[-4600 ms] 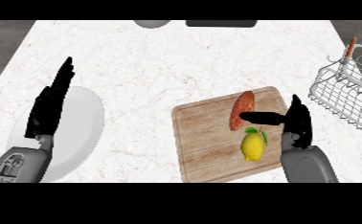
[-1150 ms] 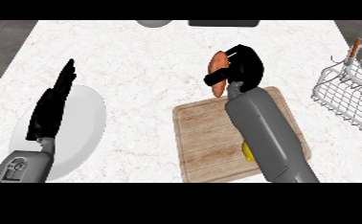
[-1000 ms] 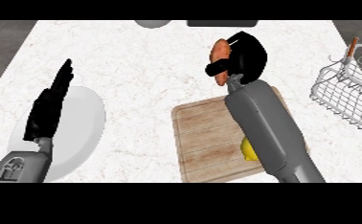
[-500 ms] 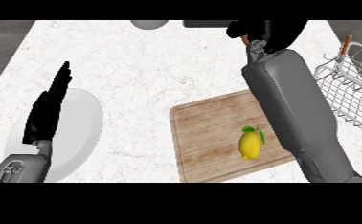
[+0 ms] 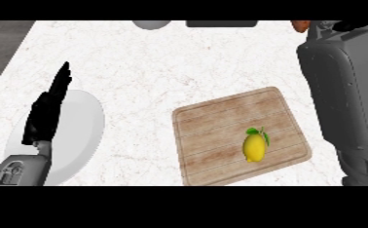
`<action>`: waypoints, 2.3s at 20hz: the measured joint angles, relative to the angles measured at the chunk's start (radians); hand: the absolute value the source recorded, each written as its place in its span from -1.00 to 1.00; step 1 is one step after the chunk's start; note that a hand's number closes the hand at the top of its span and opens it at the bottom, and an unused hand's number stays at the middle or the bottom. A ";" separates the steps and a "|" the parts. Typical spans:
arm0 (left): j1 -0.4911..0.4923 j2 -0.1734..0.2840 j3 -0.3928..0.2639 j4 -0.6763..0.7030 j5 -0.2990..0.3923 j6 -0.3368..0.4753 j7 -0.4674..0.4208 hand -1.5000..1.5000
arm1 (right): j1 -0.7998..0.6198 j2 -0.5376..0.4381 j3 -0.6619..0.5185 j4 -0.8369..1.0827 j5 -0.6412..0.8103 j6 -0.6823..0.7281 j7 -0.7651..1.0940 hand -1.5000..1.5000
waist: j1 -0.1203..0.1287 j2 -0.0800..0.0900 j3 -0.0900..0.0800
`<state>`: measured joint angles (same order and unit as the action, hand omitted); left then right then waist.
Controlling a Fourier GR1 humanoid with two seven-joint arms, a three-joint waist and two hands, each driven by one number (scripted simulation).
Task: Pick the sweet potato from the cutting board and place it in the tiered basket
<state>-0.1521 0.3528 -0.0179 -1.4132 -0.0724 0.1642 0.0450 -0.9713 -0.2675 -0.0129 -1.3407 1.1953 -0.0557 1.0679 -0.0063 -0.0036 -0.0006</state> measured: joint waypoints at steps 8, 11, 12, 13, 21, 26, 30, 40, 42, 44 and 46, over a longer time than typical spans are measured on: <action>0.011 -0.017 -0.002 -0.036 -0.019 -0.006 0.010 0.00 | 0.029 -0.122 -0.052 0.091 0.001 0.076 -0.083 1.00 | 0.008 0.003 0.000; 0.004 -0.016 0.002 -0.033 -0.021 -0.011 0.011 0.00 | 0.048 -0.191 -0.054 0.129 0.026 0.120 -0.109 1.00 | 0.006 0.003 0.000; 0.009 -0.020 -0.002 -0.042 -0.027 -0.007 0.018 0.00 | 0.056 -0.209 -0.047 0.134 0.042 0.140 -0.109 1.00 | 0.006 0.003 0.000; 0.013 -0.018 -0.003 -0.052 -0.026 -0.009 0.027 0.00 | 0.070 -0.228 -0.044 0.148 0.056 0.150 -0.115 1.00 | 0.007 0.003 0.000; 0.012 -0.015 0.028 -0.066 -0.027 -0.030 0.042 0.00 | 0.177 -0.362 -0.114 0.149 0.037 0.191 -0.229 1.00 | 0.005 0.002 0.000; 0.003 -0.022 0.046 -0.034 -0.024 -0.053 0.018 0.00 | 0.245 -0.397 -0.178 0.123 -0.036 0.211 -0.322 1.00 | 0.003 0.002 0.000; 0.013 -0.038 0.041 -0.041 -0.043 -0.048 0.011 0.00 | 0.283 -0.398 -0.232 0.139 -0.096 0.195 -0.383 1.00 | 0.006 0.003 0.000; 0.006 -0.062 0.044 -0.042 -0.064 -0.048 0.024 0.00 | 0.379 -0.314 -0.374 0.168 -0.255 0.141 -0.394 -1.00 | 0.005 0.003 0.001; 0.014 -0.065 0.042 -0.057 -0.071 -0.049 0.028 0.00 | 0.403 -0.299 -0.395 0.154 -0.274 0.098 -0.406 -1.00 | 0.006 0.003 0.001; 0.008 -0.060 0.052 -0.045 -0.072 -0.054 0.022 0.00 | 0.413 -0.282 -0.413 0.133 -0.292 0.054 -0.416 -1.00 | 0.005 0.003 0.001; 0.001 -0.064 0.054 -0.037 -0.075 -0.056 0.017 0.00 | 0.433 -0.275 -0.431 0.096 -0.311 0.020 -0.429 -1.00 | 0.004 0.003 0.001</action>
<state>-0.1508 0.2893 0.0358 -1.4506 -0.1473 0.1082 0.0621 -0.5386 -0.5423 -0.4438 -1.2443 0.8839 -0.0361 0.6386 -0.0027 -0.0008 0.0003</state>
